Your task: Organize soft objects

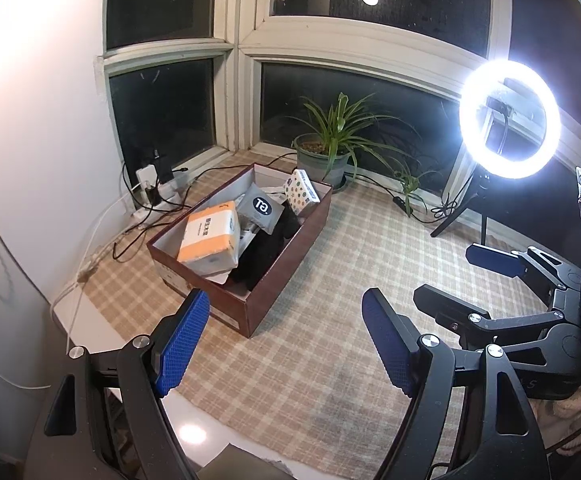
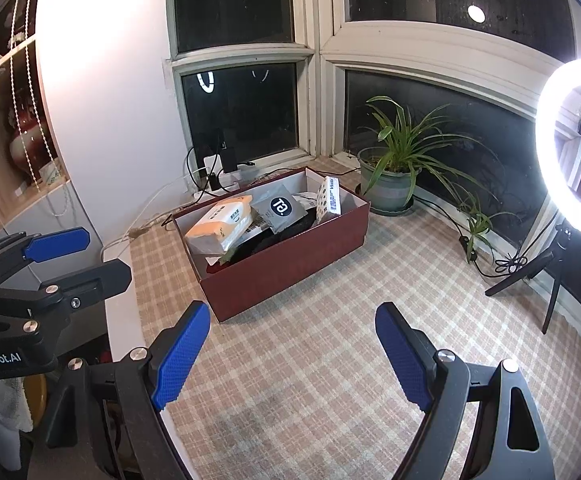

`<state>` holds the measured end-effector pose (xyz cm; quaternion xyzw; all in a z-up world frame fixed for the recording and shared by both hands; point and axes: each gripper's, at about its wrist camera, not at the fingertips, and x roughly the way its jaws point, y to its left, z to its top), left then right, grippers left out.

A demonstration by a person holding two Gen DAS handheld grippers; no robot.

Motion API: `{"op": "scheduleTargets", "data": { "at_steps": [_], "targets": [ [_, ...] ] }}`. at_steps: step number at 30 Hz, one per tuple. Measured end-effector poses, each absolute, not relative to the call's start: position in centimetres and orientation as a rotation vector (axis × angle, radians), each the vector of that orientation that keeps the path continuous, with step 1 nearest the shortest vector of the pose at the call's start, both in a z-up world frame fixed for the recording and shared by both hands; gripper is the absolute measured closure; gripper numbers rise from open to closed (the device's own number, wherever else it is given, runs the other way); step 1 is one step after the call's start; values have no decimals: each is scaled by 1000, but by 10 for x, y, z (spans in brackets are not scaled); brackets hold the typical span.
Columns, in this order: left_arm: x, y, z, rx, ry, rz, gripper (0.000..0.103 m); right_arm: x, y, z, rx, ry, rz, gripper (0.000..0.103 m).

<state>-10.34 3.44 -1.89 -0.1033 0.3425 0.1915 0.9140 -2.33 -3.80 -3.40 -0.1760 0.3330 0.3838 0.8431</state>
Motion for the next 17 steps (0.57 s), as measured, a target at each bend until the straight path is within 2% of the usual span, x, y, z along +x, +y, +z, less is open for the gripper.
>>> {"op": "scheduleTargets", "data": {
  "at_steps": [17],
  "targets": [
    [-103, 33, -22, -219, 696, 400, 24, -16, -45, -42, -367, 725, 789, 21]
  ]
}}
